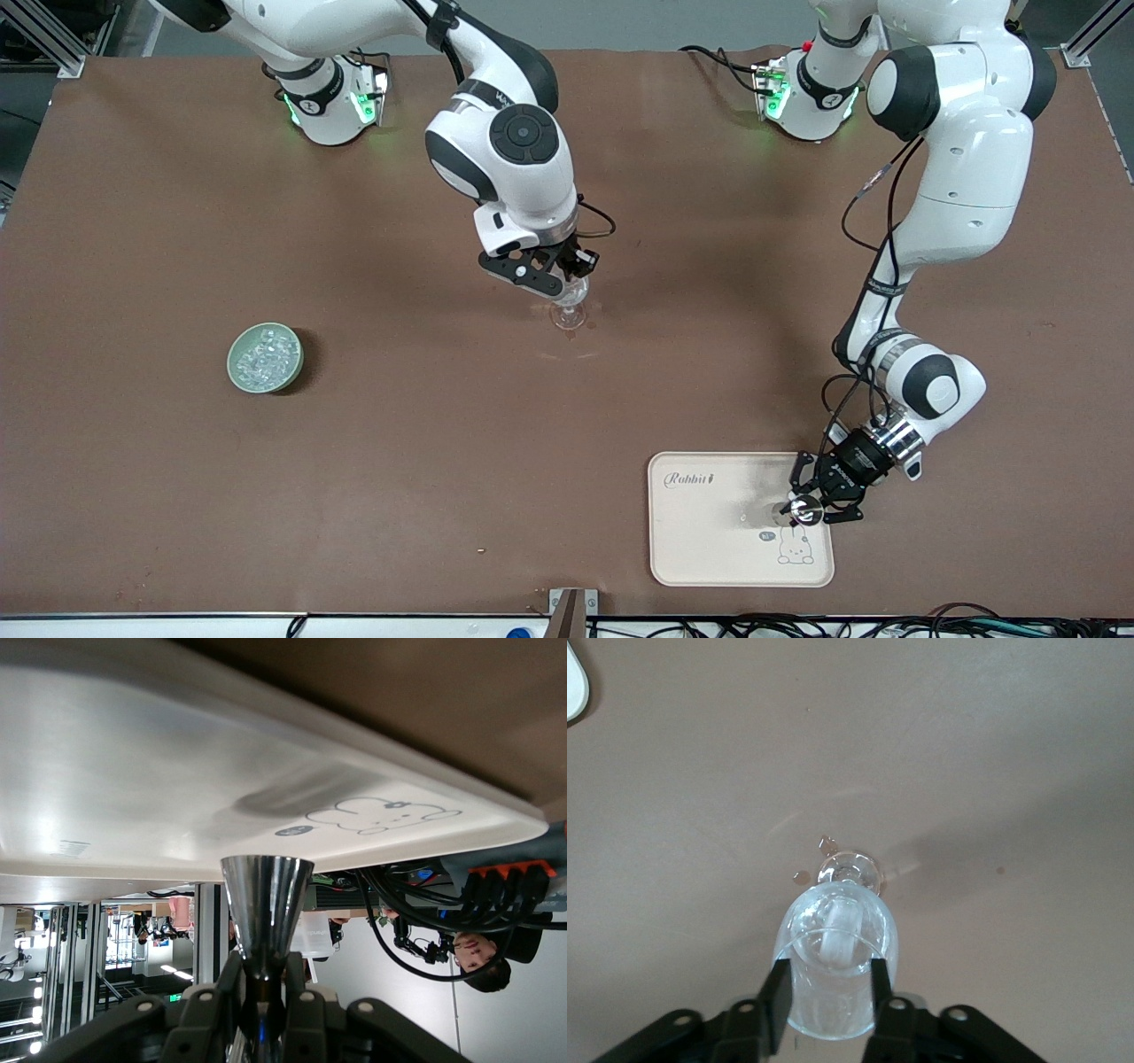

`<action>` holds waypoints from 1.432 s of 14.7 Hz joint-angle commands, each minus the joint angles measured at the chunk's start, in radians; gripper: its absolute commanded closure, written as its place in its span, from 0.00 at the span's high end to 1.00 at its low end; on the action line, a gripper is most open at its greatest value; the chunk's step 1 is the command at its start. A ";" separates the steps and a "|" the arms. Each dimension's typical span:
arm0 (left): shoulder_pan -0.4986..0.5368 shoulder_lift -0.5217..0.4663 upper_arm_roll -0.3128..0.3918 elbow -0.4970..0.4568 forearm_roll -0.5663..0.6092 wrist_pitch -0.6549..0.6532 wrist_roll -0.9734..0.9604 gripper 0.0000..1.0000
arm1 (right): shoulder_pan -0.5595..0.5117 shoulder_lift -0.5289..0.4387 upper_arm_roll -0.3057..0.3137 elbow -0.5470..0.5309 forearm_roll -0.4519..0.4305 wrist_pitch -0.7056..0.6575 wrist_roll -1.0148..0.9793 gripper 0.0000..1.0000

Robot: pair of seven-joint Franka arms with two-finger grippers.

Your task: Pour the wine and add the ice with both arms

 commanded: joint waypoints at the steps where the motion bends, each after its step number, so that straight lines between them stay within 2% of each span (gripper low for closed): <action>1: -0.011 0.018 0.000 0.032 -0.039 -0.002 0.056 1.00 | 0.007 0.013 0.006 0.017 -0.020 0.001 0.020 0.57; 3: -0.010 0.012 0.002 0.021 -0.037 -0.008 0.064 1.00 | 0.006 0.011 0.006 0.018 -0.020 0.001 0.021 0.71; 4: -0.004 0.004 0.003 0.017 -0.033 -0.010 0.064 1.00 | -0.002 0.005 0.005 0.022 -0.021 -0.005 0.023 0.93; 5: 0.007 -0.005 0.003 0.015 -0.023 -0.013 0.062 1.00 | -0.011 -0.012 0.005 0.031 -0.027 -0.012 0.020 1.00; 7: 0.013 -0.028 0.012 0.000 -0.004 -0.027 0.059 1.00 | -0.061 -0.076 0.006 0.038 -0.068 -0.050 0.009 1.00; 9: 0.027 -0.040 0.022 -0.012 0.076 -0.040 0.055 1.00 | -0.114 -0.145 0.008 0.038 -0.111 -0.144 -0.060 1.00; 10: 0.035 -0.055 0.026 -0.011 0.136 -0.057 0.052 1.00 | -0.140 -0.188 0.003 0.038 -0.115 -0.188 -0.119 1.00; 12: 0.033 -0.088 0.064 -0.008 0.360 -0.089 0.052 1.00 | -0.206 -0.256 -0.018 0.041 -0.115 -0.280 -0.273 1.00; 16: 0.033 -0.140 0.097 0.010 0.780 -0.186 0.056 1.00 | -0.220 -0.371 -0.245 0.034 -0.093 -0.345 -0.572 1.00; 17: 0.033 -0.155 0.107 0.018 0.840 -0.186 0.058 1.00 | -0.232 -0.383 -0.289 0.034 -0.075 -0.357 -0.632 1.00; 19: 0.018 -0.201 0.135 0.024 0.943 -0.182 0.062 1.00 | -0.264 -0.421 -0.372 0.034 0.020 -0.359 -0.774 1.00; 21: 0.016 -0.265 0.135 0.034 1.059 -0.182 0.061 1.00 | -0.266 -0.457 -0.486 0.029 0.081 -0.383 -0.935 1.00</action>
